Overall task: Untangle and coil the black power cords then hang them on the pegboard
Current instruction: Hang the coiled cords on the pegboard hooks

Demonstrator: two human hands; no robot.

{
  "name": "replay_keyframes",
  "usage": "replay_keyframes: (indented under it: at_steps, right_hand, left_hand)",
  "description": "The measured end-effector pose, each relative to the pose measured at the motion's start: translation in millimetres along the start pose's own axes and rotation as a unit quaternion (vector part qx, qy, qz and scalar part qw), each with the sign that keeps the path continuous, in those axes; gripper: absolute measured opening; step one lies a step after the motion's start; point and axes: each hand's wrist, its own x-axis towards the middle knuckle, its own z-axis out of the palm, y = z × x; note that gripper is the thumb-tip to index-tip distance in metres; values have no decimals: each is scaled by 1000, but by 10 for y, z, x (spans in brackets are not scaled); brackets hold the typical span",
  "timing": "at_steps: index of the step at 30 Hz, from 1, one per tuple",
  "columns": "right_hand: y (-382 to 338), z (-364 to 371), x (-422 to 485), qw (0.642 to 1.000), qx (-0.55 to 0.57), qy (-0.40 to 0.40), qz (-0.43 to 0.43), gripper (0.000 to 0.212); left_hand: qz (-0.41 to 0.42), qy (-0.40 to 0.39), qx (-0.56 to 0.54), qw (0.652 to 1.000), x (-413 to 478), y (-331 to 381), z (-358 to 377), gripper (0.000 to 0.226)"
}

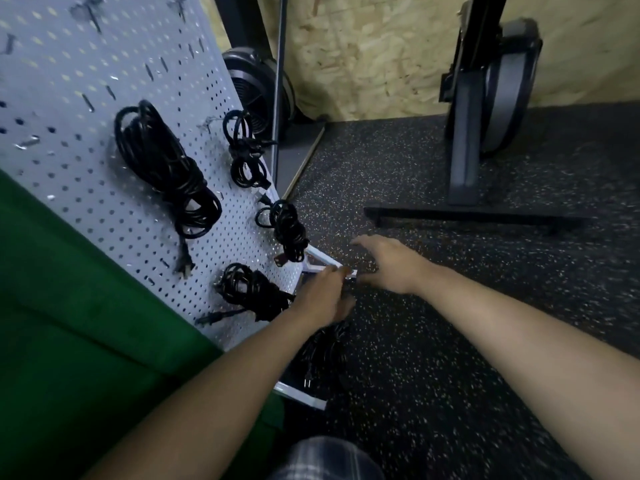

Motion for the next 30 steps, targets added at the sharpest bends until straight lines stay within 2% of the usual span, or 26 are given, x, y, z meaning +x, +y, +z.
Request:
replay_keyframes:
  at_steps: [4, 7, 11, 14, 17, 24, 27, 30]
  right_hand:
    - [147, 163, 68, 999, -29, -40, 5, 81]
    - [225, 241, 112, 998, -33, -59, 7, 79]
    - [326, 367, 130, 996, -37, -79, 21, 76]
    - [399, 460, 122, 994, -34, -95, 28, 78]
    - [454, 495, 100, 993, -41, -107, 35, 77]
    - [440, 368, -12, 990, -47, -116, 60, 76]
    - [351, 230, -98, 993, -51, -96, 37, 79]
    - [238, 47, -191, 997, -38, -64, 21, 80]
  left_hand:
    - [-72, -106, -47, 991, 113, -356, 627, 50]
    - [-141, -111, -80, 980, 138, -622, 1060, 50]
    - [-206, -166, -113, 958, 196, -863, 1542, 51]
    - [-237, -147, -131, 951, 180, -913, 1801, 84]
    - [-245, -98, -127, 956, 168, -890, 1936, 91]
    - [-242, -97, -260, 930, 163, -553, 1559, 52]
    - [-180, -93, -299, 933, 172, -303, 1125, 21]
    - [-163, -74, -340, 923, 112, -24, 568, 13]
